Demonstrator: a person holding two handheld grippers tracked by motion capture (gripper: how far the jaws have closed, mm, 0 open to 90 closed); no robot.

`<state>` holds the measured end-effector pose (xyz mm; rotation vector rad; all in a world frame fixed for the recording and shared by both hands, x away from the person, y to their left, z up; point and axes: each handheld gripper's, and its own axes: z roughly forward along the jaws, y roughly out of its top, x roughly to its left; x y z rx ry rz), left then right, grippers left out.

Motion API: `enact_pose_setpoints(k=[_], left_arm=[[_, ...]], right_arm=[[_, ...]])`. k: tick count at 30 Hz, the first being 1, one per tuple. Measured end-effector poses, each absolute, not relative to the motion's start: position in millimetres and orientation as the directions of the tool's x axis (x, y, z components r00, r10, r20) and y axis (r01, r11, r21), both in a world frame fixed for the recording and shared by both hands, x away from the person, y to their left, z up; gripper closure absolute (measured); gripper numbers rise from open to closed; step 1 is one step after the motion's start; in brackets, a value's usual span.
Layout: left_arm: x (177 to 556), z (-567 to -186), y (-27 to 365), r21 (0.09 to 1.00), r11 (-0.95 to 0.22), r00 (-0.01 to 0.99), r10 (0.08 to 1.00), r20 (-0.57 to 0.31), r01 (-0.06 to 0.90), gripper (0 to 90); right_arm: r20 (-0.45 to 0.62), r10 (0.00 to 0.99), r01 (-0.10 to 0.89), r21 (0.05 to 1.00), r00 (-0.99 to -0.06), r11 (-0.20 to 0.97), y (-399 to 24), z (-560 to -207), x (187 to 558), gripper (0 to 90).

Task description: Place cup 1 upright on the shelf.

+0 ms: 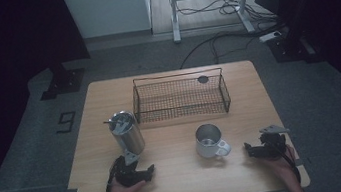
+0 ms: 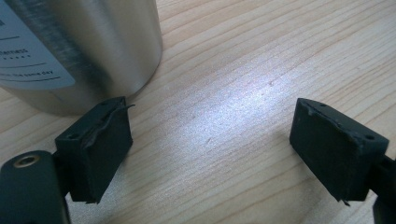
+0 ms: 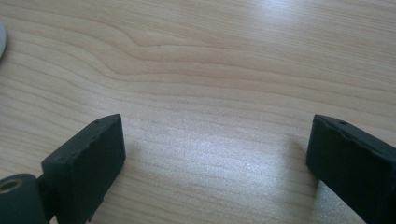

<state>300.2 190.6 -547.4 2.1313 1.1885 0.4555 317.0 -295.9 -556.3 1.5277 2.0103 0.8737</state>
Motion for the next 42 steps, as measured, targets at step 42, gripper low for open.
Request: enact_pose_setpoints(k=[42], left_arm=[[298.8, -544.4, 191.7, 0.71, -0.364, 0.549, 0.835, -0.039, 0.603, 15.2]], right_arm=[[0.015, 0.969, 0.665, 0.73, -0.247, 0.158, -295.1, -555.9, 315.6, 8.1]])
